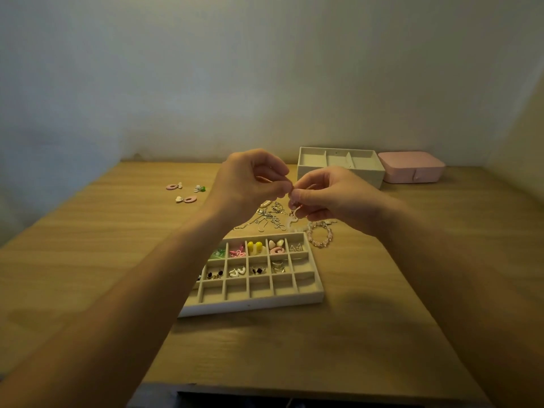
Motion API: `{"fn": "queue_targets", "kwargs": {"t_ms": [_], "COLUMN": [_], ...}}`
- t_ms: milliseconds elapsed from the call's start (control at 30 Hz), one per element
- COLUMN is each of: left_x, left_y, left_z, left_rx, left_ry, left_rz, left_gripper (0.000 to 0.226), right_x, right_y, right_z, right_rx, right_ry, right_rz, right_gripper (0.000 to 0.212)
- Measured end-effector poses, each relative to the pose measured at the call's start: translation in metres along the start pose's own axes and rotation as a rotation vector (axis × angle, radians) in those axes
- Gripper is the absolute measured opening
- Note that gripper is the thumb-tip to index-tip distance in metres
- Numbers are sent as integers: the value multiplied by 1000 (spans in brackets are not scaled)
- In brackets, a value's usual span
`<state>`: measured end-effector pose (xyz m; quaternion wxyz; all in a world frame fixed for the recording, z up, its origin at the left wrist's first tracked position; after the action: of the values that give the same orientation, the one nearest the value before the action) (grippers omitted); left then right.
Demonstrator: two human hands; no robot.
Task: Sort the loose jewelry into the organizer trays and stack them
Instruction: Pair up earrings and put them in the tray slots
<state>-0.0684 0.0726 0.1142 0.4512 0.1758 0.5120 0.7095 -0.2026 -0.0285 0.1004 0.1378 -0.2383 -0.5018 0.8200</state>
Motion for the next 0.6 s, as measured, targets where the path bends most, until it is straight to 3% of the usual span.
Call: {"fn": "queue_targets", "kwargs": {"t_ms": [200,400,600], "left_x": [7,25,38], "left_y": [-18,-45,-51], "left_z": [-2,-22,-35], "left_rx": [222,463,534], "left_ry": [10,-407,-474], "left_rz": [159,463,501], "left_gripper": [13,28,32], "right_x": [1,1,0], "right_y": [2,5,12], "right_z": [-5,-3,-4], "right_rx": [-53,-153,-161], "right_ry": [31,87,140], "right_rz": [1,-26,-36], "right_gripper": [10,5,6]}}
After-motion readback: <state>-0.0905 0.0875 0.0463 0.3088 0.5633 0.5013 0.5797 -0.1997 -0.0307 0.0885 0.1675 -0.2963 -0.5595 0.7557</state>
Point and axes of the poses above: each hand's wrist, its own x-axis away from the middle knuckle, its own z-axis out of the back of the hand, y = z × x, the point moved 4 cm from there along -x, towards the middle knuckle, and after that the axes turned 15 degrees about z, right-handed, at the moved point
